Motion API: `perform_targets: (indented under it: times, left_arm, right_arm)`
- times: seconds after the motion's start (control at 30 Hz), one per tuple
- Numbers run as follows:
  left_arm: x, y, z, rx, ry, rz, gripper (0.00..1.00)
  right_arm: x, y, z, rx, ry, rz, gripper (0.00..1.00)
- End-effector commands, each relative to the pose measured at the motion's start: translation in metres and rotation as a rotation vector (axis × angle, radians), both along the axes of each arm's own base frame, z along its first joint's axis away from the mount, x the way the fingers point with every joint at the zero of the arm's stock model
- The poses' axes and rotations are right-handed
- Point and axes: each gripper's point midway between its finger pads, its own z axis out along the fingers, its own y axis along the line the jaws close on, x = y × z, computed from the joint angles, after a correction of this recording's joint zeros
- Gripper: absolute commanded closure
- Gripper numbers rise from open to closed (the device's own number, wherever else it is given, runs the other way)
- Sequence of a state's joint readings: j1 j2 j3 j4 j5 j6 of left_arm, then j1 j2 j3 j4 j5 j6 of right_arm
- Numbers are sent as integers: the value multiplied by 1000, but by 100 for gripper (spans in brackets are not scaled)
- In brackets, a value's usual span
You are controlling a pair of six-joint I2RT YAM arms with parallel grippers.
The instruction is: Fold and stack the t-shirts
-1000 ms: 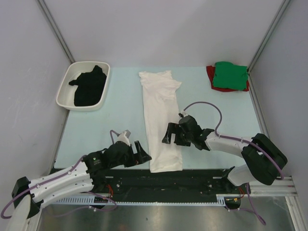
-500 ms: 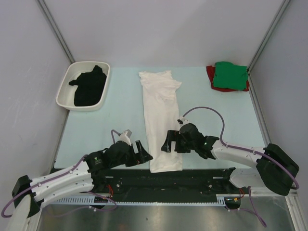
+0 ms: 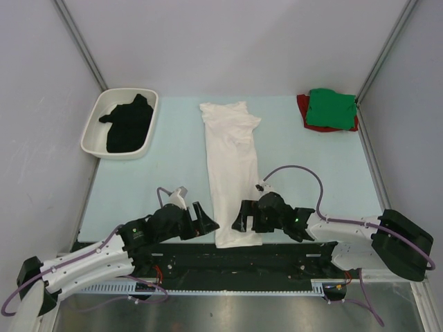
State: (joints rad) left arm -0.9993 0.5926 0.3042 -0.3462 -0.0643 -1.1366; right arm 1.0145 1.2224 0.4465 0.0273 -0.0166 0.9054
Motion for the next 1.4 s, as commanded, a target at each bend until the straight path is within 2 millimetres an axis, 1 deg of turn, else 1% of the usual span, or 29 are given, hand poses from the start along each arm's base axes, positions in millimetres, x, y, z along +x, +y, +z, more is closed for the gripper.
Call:
perform_targets:
  times: [0.0,0.07,0.13,0.17,0.23,0.27,0.3,0.37,0.4,0.43,0.47,0.57,0.6,0.63,0.67,0.7,0.73,0.83,1.03,1.1,1.13,1.17,1.2,1.23,1.3,1.33,1.37]
  left_arm:
    - [-2,1,-2,-17,16,13,10]
    - [-2,1,-3,-18,17,14,10]
    - [-2,0,-3,-18,17,12,9]
    - [-2,0,-3,-18,17,12,9]
    - [-2,0,-3,-18,20,10,10]
    - [-2,0,-3,-17,19,9,10]
    - [-2,-1,-3,-21,19,11,10]
    - [-2,-1,-3,-22,18,11,9]
    - [-2,-1,-3,-21,19,11,9]
    - [-2,-2,-3,-25,19,8,10]
    - [-1,-3,-2,-26,18,8,9]
    - [-1,-4,-2,-24,20,6,10]
    - [-1,-4,-2,-23,19,4,9]
    - [-1,-4,-3,-20,18,4,10]
    - [-1,-3,-3,-20,18,4,10]
    - [-1,-4,-2,-22,18,4,10]
    - [-2,-3,-3,-20,20,5,10]
    - [-2,-2,-4,-17,21,6,10]
    - [-2,-2,-3,-15,19,5,9]
    - [-2,-3,-4,-12,20,4,9]
    - [-1,-4,-2,-17,16,1,9]
    - [-1,-4,-2,-14,18,2,9]
    - [-1,-4,-3,-9,19,-1,10]
    - [-1,-4,-2,-11,18,-2,9]
    - [-1,-5,-2,-10,20,-3,9]
    - [-1,-5,-2,-10,18,-4,9]
    - [-1,-5,-2,-11,19,-3,9]
  right_arm:
    - [-11,-6,-6,0,30,-21,2]
    - [-5,-9,-3,-6,4,-48,4]
    - [-4,-8,3,10,-6,-54,9]
    - [-6,-14,0,-12,1,-60,11]
    - [-4,-15,8,4,-11,-76,20]
    - [-4,-19,8,-6,-15,-86,23]
    - [-3,-19,15,13,-25,-95,34]
    - [0,-24,19,9,-37,-120,54]
    - [0,-24,24,21,-48,-124,67]
    - [-1,-25,24,19,-46,-125,71]
    - [0,-26,24,18,-47,-126,72]
    - [-4,-23,20,15,-27,-109,70]
    - [-6,-23,14,-2,-16,-99,69]
    - [-9,-20,13,-5,-14,-87,68]
    - [-11,-19,10,-10,-11,-78,63]
    - [-13,-18,7,-18,-7,-70,61]
    - [-14,-18,2,-35,2,-69,60]
    - [-18,-18,-7,-66,6,-58,55]
    - [-18,-21,-10,-86,3,-63,54]
    - [-17,-22,-9,-86,-5,-72,60]
    - [-15,-22,-8,-83,-9,-75,69]
    - [-15,-21,-6,-78,-15,-74,75]
    - [-13,-21,-5,-78,-24,-77,83]
    - [-11,-20,-2,-73,-31,-80,100]
    - [-8,-18,0,-86,-47,-75,100]
    - [-5,-10,9,-69,-61,-65,100]
    - [-4,-6,12,-69,-66,-58,100]
